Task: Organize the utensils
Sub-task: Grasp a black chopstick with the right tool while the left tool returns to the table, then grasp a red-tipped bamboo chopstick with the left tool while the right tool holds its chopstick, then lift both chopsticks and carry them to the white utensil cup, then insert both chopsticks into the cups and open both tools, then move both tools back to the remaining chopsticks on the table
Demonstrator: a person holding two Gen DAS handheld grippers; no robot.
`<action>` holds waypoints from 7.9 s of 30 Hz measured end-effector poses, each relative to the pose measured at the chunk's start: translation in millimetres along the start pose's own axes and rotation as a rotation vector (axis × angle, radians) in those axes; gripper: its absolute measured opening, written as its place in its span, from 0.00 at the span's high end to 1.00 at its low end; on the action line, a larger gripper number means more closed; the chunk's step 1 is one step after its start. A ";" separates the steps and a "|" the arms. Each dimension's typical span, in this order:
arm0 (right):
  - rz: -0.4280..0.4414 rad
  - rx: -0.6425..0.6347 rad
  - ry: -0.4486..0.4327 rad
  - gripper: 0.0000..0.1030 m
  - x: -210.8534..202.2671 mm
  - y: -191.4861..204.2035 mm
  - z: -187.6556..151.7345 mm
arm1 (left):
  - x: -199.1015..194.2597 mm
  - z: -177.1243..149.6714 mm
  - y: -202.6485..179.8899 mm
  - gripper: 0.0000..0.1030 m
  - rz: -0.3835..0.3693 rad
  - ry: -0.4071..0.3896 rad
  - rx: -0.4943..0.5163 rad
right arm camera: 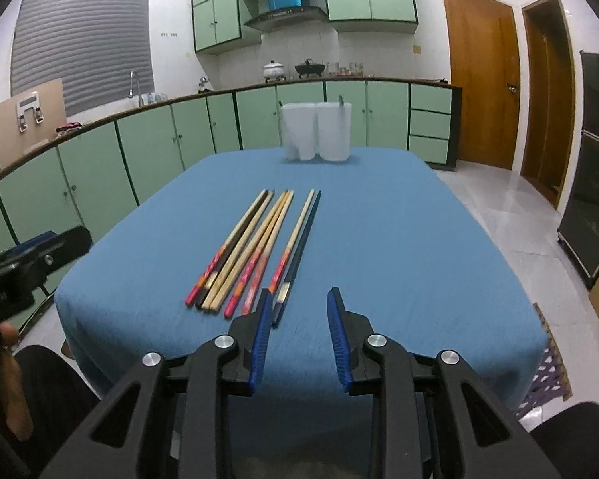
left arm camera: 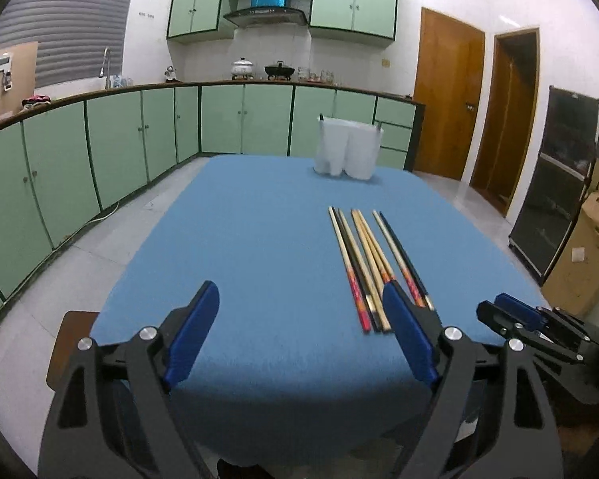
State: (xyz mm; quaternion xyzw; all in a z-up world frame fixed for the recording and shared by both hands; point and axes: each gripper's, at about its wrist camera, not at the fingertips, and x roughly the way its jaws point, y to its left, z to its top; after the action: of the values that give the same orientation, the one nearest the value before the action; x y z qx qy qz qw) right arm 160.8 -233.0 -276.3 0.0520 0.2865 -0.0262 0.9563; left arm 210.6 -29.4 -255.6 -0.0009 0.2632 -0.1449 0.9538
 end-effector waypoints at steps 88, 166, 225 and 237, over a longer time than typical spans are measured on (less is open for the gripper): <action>0.047 -0.018 -0.125 0.94 -24.9 -27.6 66.2 | 11.7 47.1 -19.3 0.95 -0.087 0.021 -0.016; 0.038 -0.108 0.010 0.94 254.5 -78.0 439.5 | 295.9 361.3 -65.3 0.95 -0.137 -0.151 0.077; 0.135 -0.051 0.136 0.86 56.9 -6.0 -1.3 | 88.5 -26.7 -28.7 0.50 -0.074 0.216 0.146; 0.111 -0.028 0.124 0.86 58.2 -18.3 0.8 | 94.0 -28.8 -40.3 0.50 -0.077 0.202 0.139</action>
State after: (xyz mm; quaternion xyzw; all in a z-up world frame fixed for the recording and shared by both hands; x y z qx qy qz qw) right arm 208.4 -252.5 -309.2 0.0559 0.3421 0.0340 0.9374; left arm 262.1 -91.9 -324.4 0.0696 0.3470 -0.1985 0.9139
